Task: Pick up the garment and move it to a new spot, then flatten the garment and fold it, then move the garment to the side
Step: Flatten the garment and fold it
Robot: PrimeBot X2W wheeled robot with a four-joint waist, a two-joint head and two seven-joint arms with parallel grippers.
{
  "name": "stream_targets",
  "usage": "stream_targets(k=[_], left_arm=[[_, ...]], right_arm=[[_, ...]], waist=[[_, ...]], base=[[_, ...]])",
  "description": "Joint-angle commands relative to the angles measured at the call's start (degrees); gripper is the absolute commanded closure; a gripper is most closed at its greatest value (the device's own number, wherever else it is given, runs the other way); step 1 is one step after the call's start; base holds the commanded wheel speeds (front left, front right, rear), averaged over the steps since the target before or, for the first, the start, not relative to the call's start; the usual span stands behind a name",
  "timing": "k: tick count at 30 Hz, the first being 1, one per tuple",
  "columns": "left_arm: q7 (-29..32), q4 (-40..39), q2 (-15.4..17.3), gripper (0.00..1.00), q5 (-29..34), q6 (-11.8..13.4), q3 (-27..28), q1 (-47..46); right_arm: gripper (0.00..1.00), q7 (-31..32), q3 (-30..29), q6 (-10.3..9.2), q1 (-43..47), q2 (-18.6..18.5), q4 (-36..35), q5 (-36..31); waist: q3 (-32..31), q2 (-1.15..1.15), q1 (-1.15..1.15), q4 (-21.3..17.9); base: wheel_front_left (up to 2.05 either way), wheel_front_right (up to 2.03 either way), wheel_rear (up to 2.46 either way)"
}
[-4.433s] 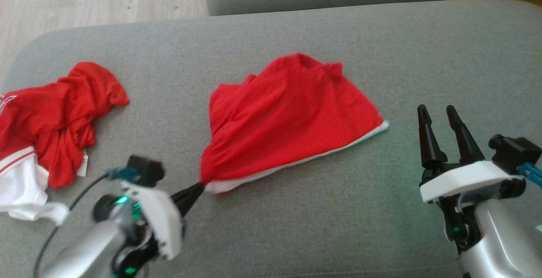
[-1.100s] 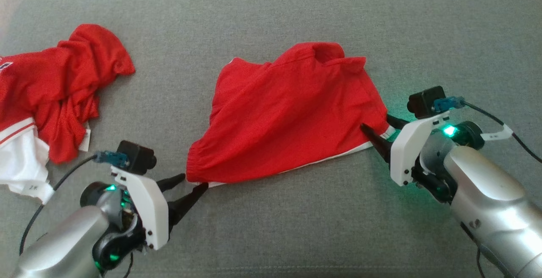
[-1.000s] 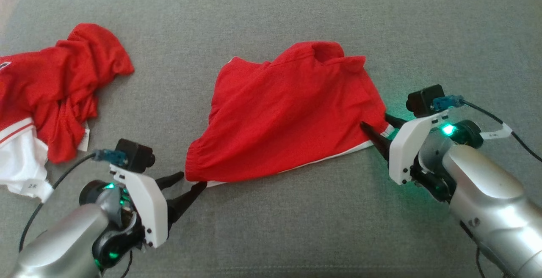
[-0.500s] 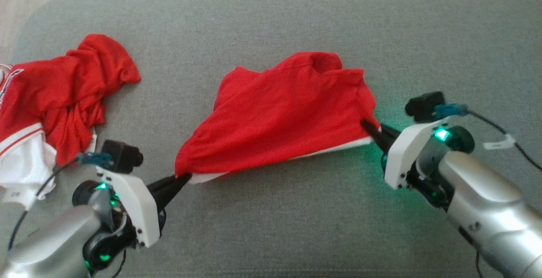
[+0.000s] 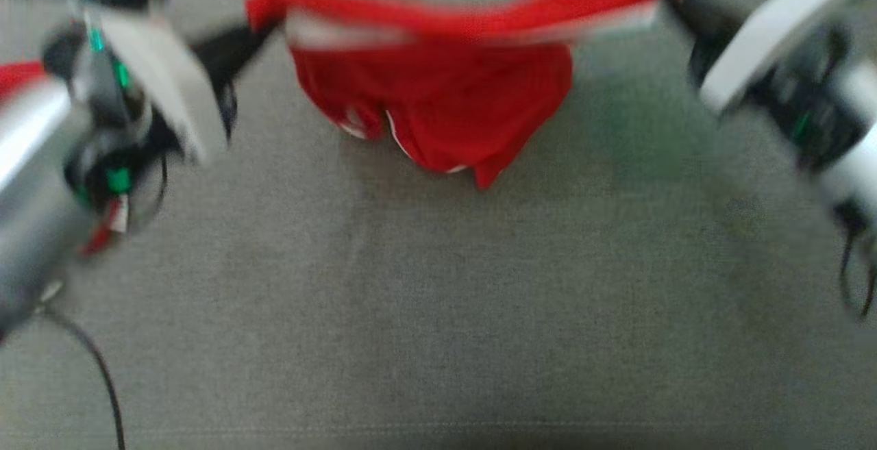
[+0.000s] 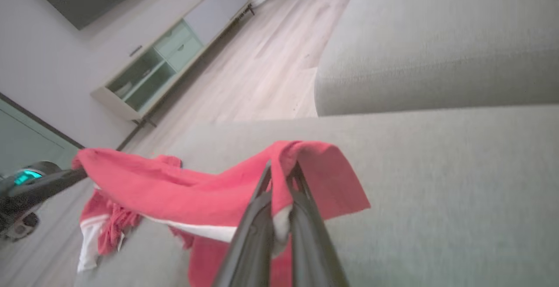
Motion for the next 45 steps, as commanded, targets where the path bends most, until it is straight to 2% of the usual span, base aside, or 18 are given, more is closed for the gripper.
stream_targets(k=[1, 3, 4, 7, 8, 13, 17, 21, 25, 27, 34, 38, 45], left_arm=[[1.27, 2.0, -0.15, 1.0, 0.48, -0.36, 4.01, -9.18], [2.28, 5.06, -2.18, 1.0, 0.51, -0.36, 4.78, -15.33], [2.41, 8.32, -4.04, 1.0, 0.54, -0.36, 6.03, -21.26], [1.02, 14.34, -6.45, 1.0, 1.6, -0.36, 8.07, -29.86], [1.02, 14.34, -6.45, 1.0, 1.6, -0.36, 8.07, -29.86], [-4.94, 22.99, -10.05, 1.0, 3.62, -0.36, 11.18, -41.65], [-7.66, 27.03, -11.9, 1.0, 3.4, -0.36, 12.02, -46.2], [-6.41, 26.6, -12.25, 1.0, 0.44, -0.36, 10.03, -44.37], [-1.54, 22.55, -10.72, 1.0, -3.4, -0.36, 4.17, -36.37], [1.43, 19.36, -9.11, 1.0, -5.98, -0.36, 0.9, -31.32], [12.41, 6.09, -0.82, 1.0, -16.11, -0.36, -8.59, -16.53], [15.85, 0.42, 2.48, 1.0, -20.03, -0.36, -11.31, -10.51], [20.66, -8.37, 5.91, 1.0, -24.61, -0.36, -13.66, -0.82]], right_arm=[[1.0, 1.96, -2.16, 0.44, -6.75, -1.34, -1.31, 2.63], [1.0, 3.65, -3.4, 0.44, -12.36, -1.31, -0.66, 4.19], [1.0, 4.44, -4.56, 0.44, -17.89, -1.06, 0.36, 5.02], [1.0, 4.0, -6.62, 0.44, -25.55, -0.18, 2.2, 6.0], [1.0, 4.0, -6.62, 0.44, -25.55, -0.18, 2.2, 6.0], [1.0, -0.1, -9.61, 0.44, -36.15, 1.48, 4.11, 6.66], [1.0, -3.89, -10.22, 0.44, -40.97, 1.78, 4.31, 6.28], [1.0, -4.65, -8.16, 0.44, -39.9, 0.85, 2.98, 6.7], [1.0, -2.98, -3.98, 0.44, -32.74, -1.65, 0.59, 7.93], [1.0, -0.23, -1.53, 0.44, -27.46, -3.17, 0.83, 9.44], [1.0, 9.45, 6.17, 0.44, -12.66, -7.87, 0.59, 13.15], [1.0, 14.22, 9.79, 0.44, -5.92, -10.39, -0.45, 14.64], [1.0, 20.12, 14.69, 0.44, 3.82, -15.92, -6.85, 16.28]], waist=[[6.46, 0.0, 0.0, -0.71], [9.44, 0.0, 0.0, -1.03], [12.09, 0.0, 0.0, -1.31], [15.07, 0.0, 0.0, -1.74], [15.07, 0.0, 0.0, -1.74], [17.12, 0.0, 0.0, -2.43], [16.91, 0.0, 0.0, -2.92], [15.77, 0.0, 0.0, -3.17], [13.51, 0.0, 0.0, -3.31], [11.94, 0.0, 0.0, -3.63], [4.8, 0.0, 0.0, -5.12], [-0.08, 0.0, 0.0, -5.43], [-7.49, 0.0, 0.0, -5.68]], base=[[0.0, 0.0, 0.0], [0.0, 0.0, 0.0], [0.0, 0.0, 0.0], [0.0, 0.0, 0.0], [0.0, 0.0, 0.0], [0.0, 0.0, 0.0], [0.0, 0.0, 0.0], [0.0, 0.0, 0.0], [0.0, 0.0, 0.0], [0.0, 0.0, 0.0], [0.0, 0.0, 0.0], [0.0, 0.0, 0.0], [0.0, 0.0, 0.0]])
